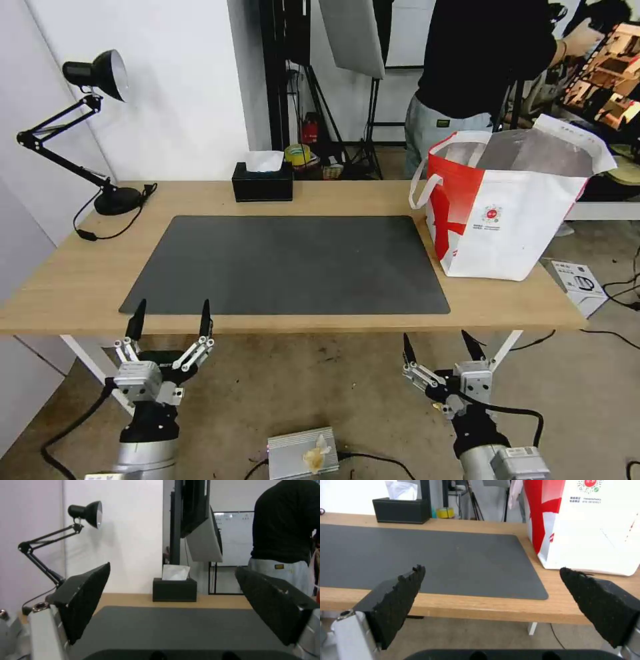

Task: Pick up the trash from the table and place it into the takeout bag.

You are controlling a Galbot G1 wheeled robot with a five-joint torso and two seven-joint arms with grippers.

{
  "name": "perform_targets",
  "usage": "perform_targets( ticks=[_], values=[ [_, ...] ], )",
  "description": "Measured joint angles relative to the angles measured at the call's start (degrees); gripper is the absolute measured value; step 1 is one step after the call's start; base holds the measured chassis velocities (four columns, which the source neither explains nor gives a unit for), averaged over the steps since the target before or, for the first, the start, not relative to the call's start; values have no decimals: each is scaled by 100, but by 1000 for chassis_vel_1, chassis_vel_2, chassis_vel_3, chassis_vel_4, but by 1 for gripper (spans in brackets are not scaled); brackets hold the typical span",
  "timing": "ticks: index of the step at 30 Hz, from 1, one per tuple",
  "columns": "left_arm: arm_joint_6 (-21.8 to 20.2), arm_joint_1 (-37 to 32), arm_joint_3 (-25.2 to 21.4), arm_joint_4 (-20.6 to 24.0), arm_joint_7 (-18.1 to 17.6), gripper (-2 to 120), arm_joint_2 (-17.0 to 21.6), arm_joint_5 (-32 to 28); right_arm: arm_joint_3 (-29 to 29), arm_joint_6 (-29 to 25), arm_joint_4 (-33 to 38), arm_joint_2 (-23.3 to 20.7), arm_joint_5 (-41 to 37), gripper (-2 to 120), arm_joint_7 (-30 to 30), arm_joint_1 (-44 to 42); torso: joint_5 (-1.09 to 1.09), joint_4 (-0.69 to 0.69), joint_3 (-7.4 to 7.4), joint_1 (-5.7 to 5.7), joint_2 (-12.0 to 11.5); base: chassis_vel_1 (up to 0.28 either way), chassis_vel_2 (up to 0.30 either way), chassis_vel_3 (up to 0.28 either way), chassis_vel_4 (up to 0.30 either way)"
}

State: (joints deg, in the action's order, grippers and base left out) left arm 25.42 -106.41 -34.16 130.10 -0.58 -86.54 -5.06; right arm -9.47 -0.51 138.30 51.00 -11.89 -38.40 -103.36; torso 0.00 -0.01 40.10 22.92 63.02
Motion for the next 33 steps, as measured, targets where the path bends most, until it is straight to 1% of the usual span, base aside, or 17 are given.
perform_targets(
  ticks=[4, 10, 18, 33],
  values=[
    [47, 42, 28, -121, 5, 100, -64, 67, 0, 0, 0, 0, 0, 100, 0, 0, 0, 1, 0, 0, -1, 0, 0, 0, 0],
    [96, 90, 13, -242, 12, 100, -48, 130, 0, 0, 0, 0, 0, 100, 0, 0, -1, 0, 0, 0, 0, 0, 0, 0, 0],
    [256, -9, 55, -375, 12, 100, -121, 274, 0, 0, 0, 0, 0, 100, 0, 0, 0, 1, 0, 0, 0, 0, 0, 0, 0],
    [402, -64, 119, -652, 0, 100, -227, 377, 0, 0, 0, 0, 0, 100, 0, 0, 0, 0, 0, 0, 0, 0, 0, 0, 0]
  ],
)
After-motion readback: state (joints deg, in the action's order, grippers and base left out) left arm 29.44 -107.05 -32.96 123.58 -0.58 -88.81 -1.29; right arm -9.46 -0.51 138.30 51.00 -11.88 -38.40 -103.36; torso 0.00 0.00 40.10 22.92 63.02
